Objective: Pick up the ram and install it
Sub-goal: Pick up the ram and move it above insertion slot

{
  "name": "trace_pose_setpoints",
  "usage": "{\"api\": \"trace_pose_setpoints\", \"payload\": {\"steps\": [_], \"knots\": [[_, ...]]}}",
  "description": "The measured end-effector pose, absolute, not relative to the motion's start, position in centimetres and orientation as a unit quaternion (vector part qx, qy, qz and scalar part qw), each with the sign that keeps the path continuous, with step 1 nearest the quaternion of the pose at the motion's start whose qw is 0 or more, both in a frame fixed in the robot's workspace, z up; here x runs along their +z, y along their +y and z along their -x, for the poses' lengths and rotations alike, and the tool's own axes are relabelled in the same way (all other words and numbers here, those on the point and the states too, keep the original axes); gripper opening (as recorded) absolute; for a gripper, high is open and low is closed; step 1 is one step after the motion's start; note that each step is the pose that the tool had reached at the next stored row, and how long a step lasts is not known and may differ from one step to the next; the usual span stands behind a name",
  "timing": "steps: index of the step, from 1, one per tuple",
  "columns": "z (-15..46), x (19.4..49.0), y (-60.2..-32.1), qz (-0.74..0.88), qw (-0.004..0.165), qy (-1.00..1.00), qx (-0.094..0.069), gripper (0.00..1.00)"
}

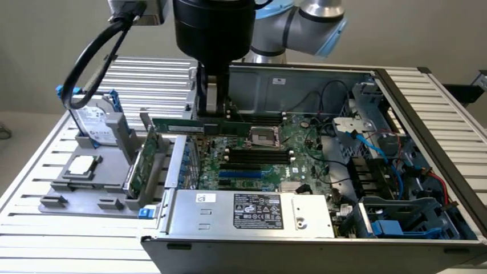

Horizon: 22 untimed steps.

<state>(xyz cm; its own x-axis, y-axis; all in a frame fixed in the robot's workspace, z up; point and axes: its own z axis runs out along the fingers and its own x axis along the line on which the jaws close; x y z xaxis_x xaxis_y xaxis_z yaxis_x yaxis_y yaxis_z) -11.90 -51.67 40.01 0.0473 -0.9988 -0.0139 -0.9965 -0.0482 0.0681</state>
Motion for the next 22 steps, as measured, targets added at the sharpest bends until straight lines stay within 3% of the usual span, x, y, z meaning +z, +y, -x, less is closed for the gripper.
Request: {"api": "trace_pose_setpoints", "payload": {"steps": [11, 22], "knots": [[7.0, 38.5, -50.3, -0.723, 0.021, -0.690, -0.028, 0.14], [5.6, 36.5, -45.9, -0.723, 0.021, -0.690, -0.028, 0.14]]}}
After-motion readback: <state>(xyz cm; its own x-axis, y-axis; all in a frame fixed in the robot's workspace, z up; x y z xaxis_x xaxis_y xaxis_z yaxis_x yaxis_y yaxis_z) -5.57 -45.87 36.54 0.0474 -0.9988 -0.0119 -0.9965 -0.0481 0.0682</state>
